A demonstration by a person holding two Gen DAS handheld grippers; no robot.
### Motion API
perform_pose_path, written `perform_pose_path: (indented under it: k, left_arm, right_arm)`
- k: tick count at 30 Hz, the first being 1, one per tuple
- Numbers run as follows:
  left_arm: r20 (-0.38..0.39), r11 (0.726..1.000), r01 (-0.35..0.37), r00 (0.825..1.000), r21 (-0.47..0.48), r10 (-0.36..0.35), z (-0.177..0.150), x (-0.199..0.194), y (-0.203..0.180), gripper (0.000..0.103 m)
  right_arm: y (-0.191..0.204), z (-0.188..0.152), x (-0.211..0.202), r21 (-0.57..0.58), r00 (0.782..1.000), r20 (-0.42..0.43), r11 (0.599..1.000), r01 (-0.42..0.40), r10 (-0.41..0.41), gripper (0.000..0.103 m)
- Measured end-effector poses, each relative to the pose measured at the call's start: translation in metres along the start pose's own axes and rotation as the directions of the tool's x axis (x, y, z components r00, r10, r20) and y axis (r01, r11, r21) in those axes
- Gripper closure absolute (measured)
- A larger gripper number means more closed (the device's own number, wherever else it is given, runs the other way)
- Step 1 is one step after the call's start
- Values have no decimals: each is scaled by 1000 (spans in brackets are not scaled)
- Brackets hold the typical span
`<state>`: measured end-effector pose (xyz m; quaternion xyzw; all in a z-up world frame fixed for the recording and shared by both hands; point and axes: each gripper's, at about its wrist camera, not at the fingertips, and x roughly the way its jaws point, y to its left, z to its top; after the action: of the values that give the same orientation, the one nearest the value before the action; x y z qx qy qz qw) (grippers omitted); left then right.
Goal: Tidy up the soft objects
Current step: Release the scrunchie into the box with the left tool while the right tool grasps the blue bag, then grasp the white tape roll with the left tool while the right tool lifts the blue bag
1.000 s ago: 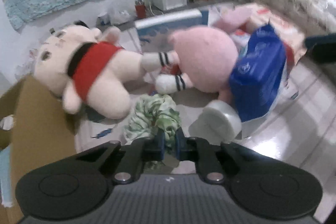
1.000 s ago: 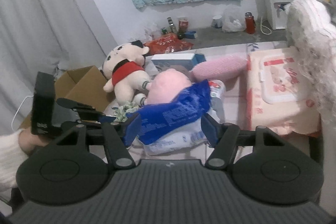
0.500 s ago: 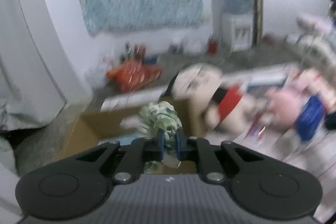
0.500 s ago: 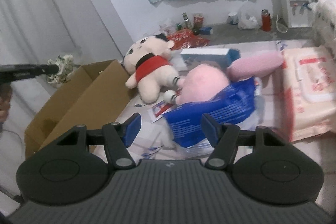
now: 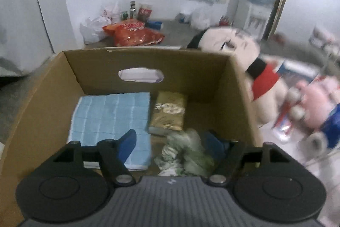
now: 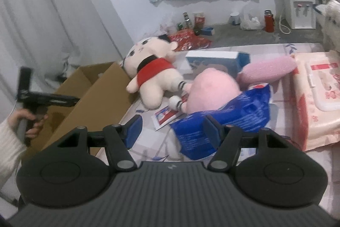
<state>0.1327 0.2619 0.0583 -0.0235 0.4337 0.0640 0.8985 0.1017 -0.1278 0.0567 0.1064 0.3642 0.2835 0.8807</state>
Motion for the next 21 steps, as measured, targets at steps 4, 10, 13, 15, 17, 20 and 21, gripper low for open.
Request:
perform_pose_path:
  k: [4, 10, 13, 15, 17, 20, 21]
  left_arm:
    - [-29, 994, 81, 996, -71, -83, -2, -7, 5, 98]
    - [-179, 998, 22, 983, -63, -33, -9, 50, -6, 91]
    - [-89, 995, -91, 992, -32, 88, -10, 25, -14, 73]
    - [29, 975, -221, 975, 36, 220, -10, -13, -32, 63]
    - [170, 951, -280, 951, 128, 257, -14, -56, -64, 49]
    - [210, 985, -65, 977, 159, 31, -20, -90, -108, 40]
    - [198, 983, 46, 977, 180, -82, -25, -91, -126, 40]
  right_arm:
    - [-16, -1, -1, 80, 999, 34, 997, -10, 7, 40]
    - [-20, -2, 3, 58, 997, 76, 998, -5, 1, 40]
    - [-24, -1, -3, 40, 995, 100, 999, 4, -8, 39]
    - [-33, -3, -11, 48, 991, 131, 999, 15, -21, 34]
    - [-45, -5, -18, 73, 987, 159, 997, 16, -27, 29]
    - [-67, -12, -18, 107, 988, 145, 993, 38, -54, 24]
    - [-74, -15, -18, 124, 988, 139, 991, 44, -62, 23]
